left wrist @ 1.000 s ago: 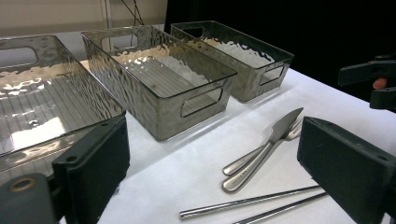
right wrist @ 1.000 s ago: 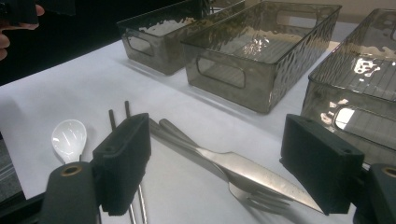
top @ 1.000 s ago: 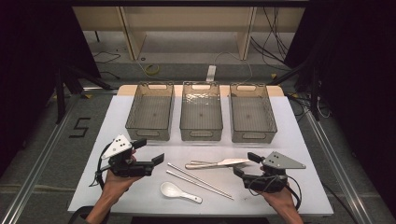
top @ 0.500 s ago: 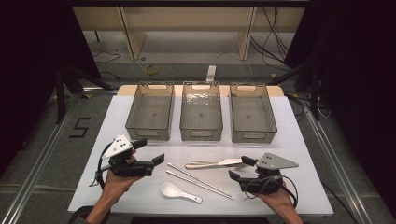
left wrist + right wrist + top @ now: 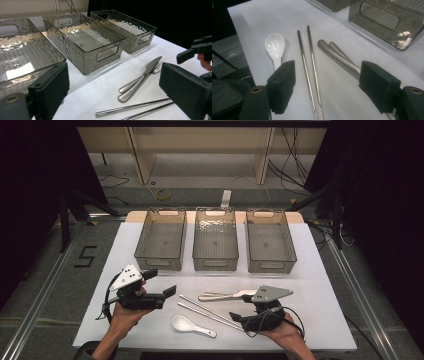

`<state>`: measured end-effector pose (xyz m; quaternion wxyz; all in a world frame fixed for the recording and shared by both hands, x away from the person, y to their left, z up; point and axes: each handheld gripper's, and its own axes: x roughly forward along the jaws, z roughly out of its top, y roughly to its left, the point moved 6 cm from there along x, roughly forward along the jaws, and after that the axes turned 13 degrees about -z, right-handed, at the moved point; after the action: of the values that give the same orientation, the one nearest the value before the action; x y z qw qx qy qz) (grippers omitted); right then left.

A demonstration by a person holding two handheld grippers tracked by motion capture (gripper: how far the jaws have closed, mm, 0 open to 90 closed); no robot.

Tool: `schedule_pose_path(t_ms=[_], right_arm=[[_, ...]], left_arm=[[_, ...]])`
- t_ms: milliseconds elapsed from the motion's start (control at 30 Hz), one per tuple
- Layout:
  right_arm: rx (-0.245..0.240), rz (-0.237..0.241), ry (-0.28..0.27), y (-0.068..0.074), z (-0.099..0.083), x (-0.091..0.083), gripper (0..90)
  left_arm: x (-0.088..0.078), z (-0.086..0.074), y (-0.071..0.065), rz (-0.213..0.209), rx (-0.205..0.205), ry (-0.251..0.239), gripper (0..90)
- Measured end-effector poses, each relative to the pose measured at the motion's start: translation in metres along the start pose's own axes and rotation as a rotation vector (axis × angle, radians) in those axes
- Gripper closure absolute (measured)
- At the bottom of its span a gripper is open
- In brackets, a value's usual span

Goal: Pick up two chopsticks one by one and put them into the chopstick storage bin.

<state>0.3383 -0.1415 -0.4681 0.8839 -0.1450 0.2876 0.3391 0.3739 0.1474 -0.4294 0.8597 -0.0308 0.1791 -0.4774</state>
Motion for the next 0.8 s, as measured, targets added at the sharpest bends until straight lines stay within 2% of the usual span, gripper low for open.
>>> schedule_pose_path(t_ms=[200, 300, 567, 800], right_arm=[[-0.031, -0.017, 0.036, -0.001, 0.006, 0.011, 31.8], [-0.056, -0.023, 0.059, -0.005, 0.014, 0.021, 33.1], [-0.099, 0.008, 0.141, -0.001, 0.019, 0.040, 34.7], [-0.131, 0.029, 0.225, 0.003, 0.020, 0.047, 35.4]], left_arm=[[0.000, 0.000, 0.000, -0.001, -0.001, 0.001, 8.7], [0.001, 0.000, 0.000, -0.002, -0.004, 0.003, 8.7], [0.000, 0.000, 0.000, -0.003, -0.007, -0.003, 8.7], [0.000, 0.000, 0.000, -0.005, -0.003, 0.002, 8.7]])
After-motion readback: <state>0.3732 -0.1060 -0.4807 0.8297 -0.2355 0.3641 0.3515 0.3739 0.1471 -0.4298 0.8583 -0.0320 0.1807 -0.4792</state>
